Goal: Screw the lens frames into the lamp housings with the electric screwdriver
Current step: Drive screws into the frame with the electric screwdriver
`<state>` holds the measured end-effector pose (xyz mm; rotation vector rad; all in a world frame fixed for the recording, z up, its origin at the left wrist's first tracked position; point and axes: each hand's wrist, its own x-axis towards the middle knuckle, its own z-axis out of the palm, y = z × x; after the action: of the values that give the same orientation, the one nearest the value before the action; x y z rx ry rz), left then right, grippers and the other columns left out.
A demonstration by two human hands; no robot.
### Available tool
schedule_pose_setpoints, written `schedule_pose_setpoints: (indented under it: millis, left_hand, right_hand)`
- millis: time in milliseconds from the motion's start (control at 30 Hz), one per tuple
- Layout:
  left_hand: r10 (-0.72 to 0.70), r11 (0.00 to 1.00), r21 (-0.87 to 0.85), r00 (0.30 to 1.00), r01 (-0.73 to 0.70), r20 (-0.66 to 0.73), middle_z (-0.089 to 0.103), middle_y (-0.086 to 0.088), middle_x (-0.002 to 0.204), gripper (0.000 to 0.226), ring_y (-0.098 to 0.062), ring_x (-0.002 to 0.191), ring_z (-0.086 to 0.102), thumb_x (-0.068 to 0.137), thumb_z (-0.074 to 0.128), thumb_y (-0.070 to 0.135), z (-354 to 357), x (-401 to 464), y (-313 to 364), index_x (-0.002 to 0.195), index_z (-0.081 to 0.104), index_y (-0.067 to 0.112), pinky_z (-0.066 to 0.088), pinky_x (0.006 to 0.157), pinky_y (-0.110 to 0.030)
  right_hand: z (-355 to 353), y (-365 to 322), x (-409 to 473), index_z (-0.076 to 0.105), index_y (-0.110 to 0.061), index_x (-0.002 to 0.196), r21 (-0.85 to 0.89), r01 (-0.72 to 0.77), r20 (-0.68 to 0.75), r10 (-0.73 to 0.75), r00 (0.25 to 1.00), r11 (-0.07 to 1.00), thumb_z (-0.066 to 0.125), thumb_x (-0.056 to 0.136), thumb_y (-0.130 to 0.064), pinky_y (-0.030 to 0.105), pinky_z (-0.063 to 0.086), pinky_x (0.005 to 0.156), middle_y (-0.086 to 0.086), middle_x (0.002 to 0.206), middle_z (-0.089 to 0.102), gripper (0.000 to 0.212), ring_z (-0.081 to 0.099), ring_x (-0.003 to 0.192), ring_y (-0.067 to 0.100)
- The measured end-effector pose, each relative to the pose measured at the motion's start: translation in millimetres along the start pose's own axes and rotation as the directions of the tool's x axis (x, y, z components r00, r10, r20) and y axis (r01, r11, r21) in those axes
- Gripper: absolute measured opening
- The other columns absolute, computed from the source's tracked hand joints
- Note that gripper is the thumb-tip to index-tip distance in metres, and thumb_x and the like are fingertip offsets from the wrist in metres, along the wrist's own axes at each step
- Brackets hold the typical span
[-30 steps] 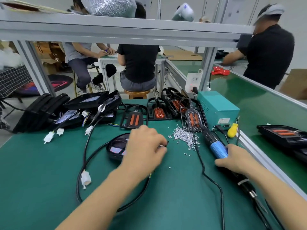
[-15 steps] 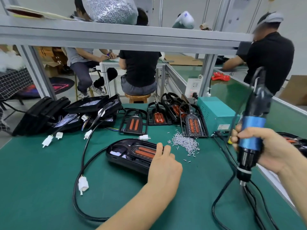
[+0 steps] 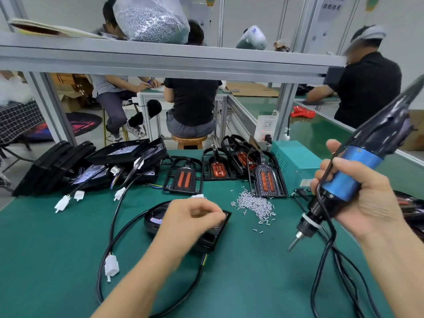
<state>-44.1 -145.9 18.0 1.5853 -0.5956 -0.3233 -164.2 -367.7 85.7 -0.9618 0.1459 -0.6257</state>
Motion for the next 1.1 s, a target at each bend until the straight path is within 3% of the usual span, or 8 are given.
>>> schedule_pose_setpoints:
  millis: [100, 233, 333, 433, 500, 900, 1033, 1100]
  left_hand:
    - [-0.124, 0.94, -0.319, 0.992, 0.117, 0.0, 0.07, -0.013, 0.073, 0.008, -0.016, 0.067, 0.065, 0.061, 0.078, 0.007, -15.6, 0.0, -1.8, 0.067, 0.074, 0.01, 0.053, 0.063, -0.019]
    - [-0.173, 0.864, -0.479, 0.985, 0.157, 0.01, 0.071, -0.013, 0.074, 0.017, -0.016, 0.069, 0.069, 0.053, 0.075, 0.01, -22.9, -0.9, -8.2, 0.07, 0.076, 0.009, 0.056, 0.063, -0.022]
    - [-0.175, 0.854, -0.496, 0.985, 0.158, 0.012, 0.072, -0.012, 0.074, 0.018, -0.015, 0.07, 0.069, 0.054, 0.074, 0.009, -25.9, -1.4, -9.0, 0.071, 0.077, 0.009, 0.057, 0.065, -0.023]
    - [-0.165, 0.846, -0.511, 0.986, 0.152, 0.02, 0.071, -0.011, 0.074, 0.018, -0.015, 0.071, 0.068, 0.054, 0.075, 0.011, -25.6, -2.7, -7.4, 0.072, 0.076, 0.011, 0.056, 0.065, -0.024]
    - [-0.166, 0.838, -0.523, 0.986, 0.155, 0.025, 0.071, -0.011, 0.074, 0.017, -0.016, 0.07, 0.068, 0.054, 0.074, 0.011, -24.8, -3.8, -6.1, 0.071, 0.076, 0.012, 0.056, 0.064, -0.024]
    - [-0.171, 0.82, -0.549, 0.985, 0.163, 0.036, 0.069, -0.014, 0.069, 0.014, -0.019, 0.066, 0.068, 0.055, 0.072, 0.007, -20.6, -5.7, -3.4, 0.068, 0.076, 0.008, 0.056, 0.063, -0.027]
    - [-0.174, 0.814, -0.556, 0.984, 0.17, 0.046, 0.069, -0.015, 0.07, 0.015, -0.021, 0.067, 0.067, 0.055, 0.073, 0.008, -20.0, -5.8, -4.8, 0.07, 0.076, 0.007, 0.056, 0.063, -0.028]
    - [-0.18, 0.809, -0.562, 0.983, 0.174, 0.046, 0.068, -0.015, 0.07, 0.013, -0.021, 0.067, 0.066, 0.058, 0.071, 0.006, -18.9, -5.9, -6.2, 0.07, 0.076, 0.006, 0.057, 0.064, -0.029]
  right_hand:
    - [15.0, 9.8, 2.9, 0.066, -0.023, 0.09, 0.084, 0.066, 0.011, -0.068, 0.998, 0.994, 0.055, 0.067, -0.009, 0.018, 0.051, 0.062, -0.005, 0.068, 0.054, 0.03, 0.051, 0.057, 0.007]
    - [37.3, 23.0, 7.8, 0.056, -0.023, 0.094, 0.228, 0.1, 0.068, -0.118, 0.991, 0.969, 0.038, 0.074, -0.003, 0.018, 0.047, 0.062, -0.008, 0.066, 0.05, 0.033, 0.048, 0.059, 0.007]
    - [55.9, 31.7, 10.0, 0.058, -0.022, 0.084, 0.292, 0.145, 0.053, -0.168, 0.984, 0.945, 0.034, 0.075, -0.003, 0.018, 0.046, 0.061, -0.008, 0.064, 0.048, 0.032, 0.047, 0.058, 0.008]
    - [72.6, 40.5, 9.1, 0.067, -0.021, 0.058, 0.303, 0.194, 0.012, -0.208, 0.978, 0.933, 0.032, 0.081, -0.002, 0.019, 0.046, 0.059, -0.008, 0.058, 0.051, 0.047, 0.049, 0.056, 0.007]
    - [80.2, 45.6, 8.4, 0.067, -0.021, 0.054, 0.333, 0.2, 0.023, -0.22, 0.975, 0.921, 0.032, 0.081, -0.004, 0.019, 0.044, 0.059, -0.008, 0.058, 0.049, 0.048, 0.046, 0.057, 0.007]
    - [92.1, 53.8, 5.2, 0.065, -0.02, 0.051, 0.318, 0.236, -0.025, -0.241, 0.97, 0.918, 0.042, 0.067, -0.007, 0.019, 0.041, 0.054, -0.006, 0.054, 0.045, 0.031, 0.043, 0.051, 0.008]
    - [90.2, 55.6, 5.5, 0.063, -0.021, 0.062, 0.342, 0.238, -0.026, -0.244, 0.97, 0.909, 0.043, 0.067, -0.005, 0.02, 0.04, 0.054, -0.004, 0.057, 0.044, 0.026, 0.041, 0.052, 0.009]
    - [89.2, 55.9, 6.1, 0.058, -0.02, 0.077, 0.331, 0.24, -0.011, -0.251, 0.968, 0.913, 0.042, 0.067, -0.004, 0.021, 0.04, 0.054, -0.005, 0.058, 0.045, 0.024, 0.041, 0.052, 0.009]
